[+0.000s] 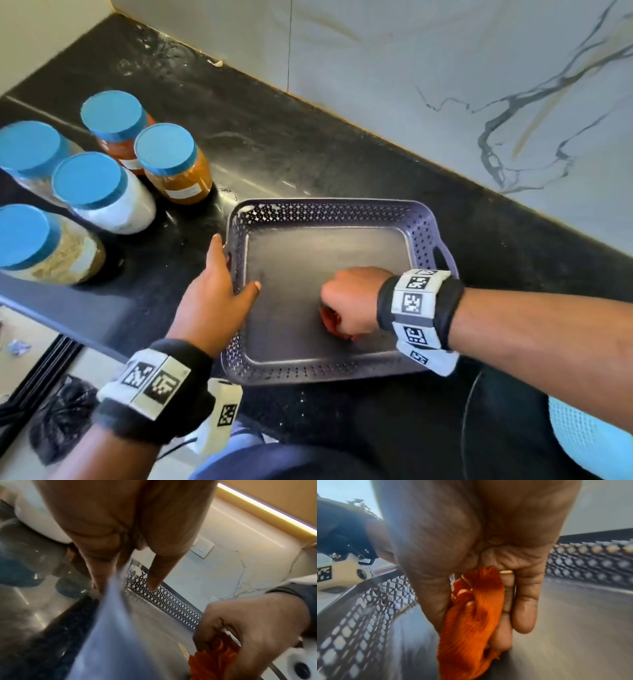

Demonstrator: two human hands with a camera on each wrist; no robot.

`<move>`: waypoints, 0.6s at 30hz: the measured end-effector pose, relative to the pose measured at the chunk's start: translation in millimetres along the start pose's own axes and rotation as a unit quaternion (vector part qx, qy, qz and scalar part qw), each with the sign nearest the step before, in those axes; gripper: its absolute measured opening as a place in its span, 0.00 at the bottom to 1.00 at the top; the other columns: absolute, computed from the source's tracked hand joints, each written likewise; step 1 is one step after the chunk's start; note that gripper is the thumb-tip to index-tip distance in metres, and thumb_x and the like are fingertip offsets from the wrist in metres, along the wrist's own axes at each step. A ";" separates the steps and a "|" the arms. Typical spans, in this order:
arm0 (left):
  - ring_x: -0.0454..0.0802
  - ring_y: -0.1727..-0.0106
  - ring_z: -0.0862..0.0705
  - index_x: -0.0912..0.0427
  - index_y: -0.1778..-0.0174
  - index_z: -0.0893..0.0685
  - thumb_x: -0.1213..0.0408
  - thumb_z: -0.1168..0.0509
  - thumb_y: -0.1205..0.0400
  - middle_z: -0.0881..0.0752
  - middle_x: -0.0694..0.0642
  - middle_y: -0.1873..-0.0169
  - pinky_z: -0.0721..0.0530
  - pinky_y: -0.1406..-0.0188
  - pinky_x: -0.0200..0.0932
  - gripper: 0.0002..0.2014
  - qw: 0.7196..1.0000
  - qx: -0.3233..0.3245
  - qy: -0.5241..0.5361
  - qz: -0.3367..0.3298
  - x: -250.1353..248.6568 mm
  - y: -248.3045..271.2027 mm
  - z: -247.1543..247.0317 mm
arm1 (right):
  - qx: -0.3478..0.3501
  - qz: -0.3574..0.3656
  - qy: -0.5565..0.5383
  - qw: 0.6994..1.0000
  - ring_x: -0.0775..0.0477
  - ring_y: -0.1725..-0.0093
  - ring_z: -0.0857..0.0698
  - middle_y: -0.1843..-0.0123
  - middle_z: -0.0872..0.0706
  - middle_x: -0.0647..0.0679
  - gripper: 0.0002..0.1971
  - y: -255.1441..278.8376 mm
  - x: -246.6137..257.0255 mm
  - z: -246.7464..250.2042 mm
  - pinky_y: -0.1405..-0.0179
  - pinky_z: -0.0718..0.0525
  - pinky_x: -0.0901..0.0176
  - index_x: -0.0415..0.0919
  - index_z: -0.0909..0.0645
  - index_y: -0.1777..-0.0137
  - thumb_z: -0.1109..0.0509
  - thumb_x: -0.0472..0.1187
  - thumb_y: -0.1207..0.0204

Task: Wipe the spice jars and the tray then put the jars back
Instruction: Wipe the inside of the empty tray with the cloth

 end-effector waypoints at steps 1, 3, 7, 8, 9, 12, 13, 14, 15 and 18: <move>0.65 0.22 0.22 0.54 0.08 0.53 0.57 0.28 0.16 0.23 0.61 0.19 0.25 0.25 0.55 0.48 1.000 0.019 -0.022 0.002 4.9 6.8 3.4 | -0.002 0.015 0.015 1.000 0.36 0.60 0.14 0.63 0.15 0.44 0.06 -5.2 7.9 6.9 0.66 0.17 0.57 0.42 0.13 0.55 0.27 0.41 0.30; 0.67 0.28 0.17 0.51 0.09 0.49 0.48 0.30 0.16 0.16 0.63 0.26 0.21 0.31 0.57 0.44 0.993 0.044 -0.108 0.013 15.6 18.5 15.5 | -0.018 0.046 0.026 0.998 0.37 0.62 0.15 0.67 0.20 0.48 0.02 -13.8 19.0 19.3 0.67 0.18 0.57 0.45 0.19 0.61 0.27 0.40 0.31; 0.54 0.51 0.08 0.49 0.35 0.24 0.34 0.39 0.17 0.06 0.52 0.57 0.13 0.45 0.52 0.25 0.965 0.097 -0.245 0.011 26.4 46.2 32.0 | -0.098 0.083 0.024 0.991 0.36 0.54 0.14 0.55 0.13 0.45 0.03 -25.1 29.5 30.3 0.65 0.20 0.52 0.48 0.18 0.55 0.30 0.42 0.28; 0.49 0.61 0.08 0.51 0.43 0.24 0.38 0.40 0.15 0.07 0.51 0.64 0.12 0.48 0.51 0.19 0.964 0.129 -0.231 0.011 30.4 50.8 28.0 | -0.116 0.088 0.031 0.989 0.36 0.51 0.14 0.52 0.13 0.44 0.04 -30.7 28.6 31.3 0.62 0.18 0.49 0.48 0.18 0.53 0.32 0.42 0.26; 0.47 0.69 0.09 0.52 0.48 0.25 0.44 0.40 0.13 0.07 0.52 0.68 0.12 0.51 0.50 0.14 0.966 0.155 -0.208 0.013 30.6 53.5 21.5 | -0.135 0.083 0.034 0.987 0.35 0.48 0.15 0.49 0.13 0.44 0.04 -36.4 23.6 33.7 0.58 0.16 0.46 0.48 0.18 0.52 0.33 0.42 0.25; 0.62 0.66 0.08 0.55 0.54 0.33 0.62 0.41 0.14 0.08 0.61 0.67 0.10 0.56 0.56 0.07 0.979 0.139 -0.147 0.019 41.0 51.0 1.3 | -0.189 0.041 0.014 0.981 0.34 0.43 0.15 0.46 0.14 0.41 0.08 -56.3 4.7 46.5 0.49 0.15 0.43 0.45 0.16 0.47 0.35 0.41 0.22; 0.63 0.68 0.08 0.55 0.56 0.35 0.67 0.41 0.16 0.09 0.61 0.70 0.09 0.58 0.58 0.08 0.982 0.123 -0.138 0.027 43.2 49.7 -3.1 | -0.201 0.024 0.012 0.979 0.33 0.41 0.15 0.45 0.14 0.40 0.10 -63.2 0.6 48.9 0.47 0.15 0.43 0.43 0.16 0.44 0.35 0.41 0.21; 0.62 0.70 0.09 0.54 0.57 0.36 0.71 0.41 0.18 0.10 0.61 0.72 0.09 0.60 0.58 0.10 0.985 0.110 -0.128 0.031 44.2 48.3 -6.2 | -0.213 0.011 0.013 0.977 0.32 0.41 0.15 0.44 0.14 0.39 0.11 -69.4 -2.1 49.7 0.47 0.15 0.44 0.41 0.16 0.42 0.35 0.41 0.21; 0.62 0.71 0.09 0.53 0.58 0.38 0.73 0.41 0.19 0.10 0.61 0.73 0.09 0.61 0.59 0.13 0.986 0.101 -0.125 0.032 44.7 47.0 -8.5 | -0.223 0.004 0.018 0.975 0.32 0.40 0.15 0.43 0.14 0.38 0.12 -73.7 -0.7 50.1 0.47 0.16 0.45 0.40 0.15 0.40 0.35 0.40 0.20; 0.67 0.66 0.10 0.53 0.58 0.39 0.78 0.39 0.22 0.11 0.63 0.68 0.11 0.61 0.58 0.17 0.987 0.071 -0.142 0.030 37.4 47.0 -8.6 | -0.216 0.051 0.026 0.975 0.34 0.40 0.16 0.43 0.15 0.39 0.12 -77.5 28.3 38.7 0.48 0.20 0.49 0.39 0.14 0.42 0.34 0.39 0.21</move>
Point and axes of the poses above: each hand's wrist, its own y-axis away from the middle knuckle, its own z-axis out of the back of the hand, x = y × z, the point moved 2 cm from there along -y, towards the middle knuckle
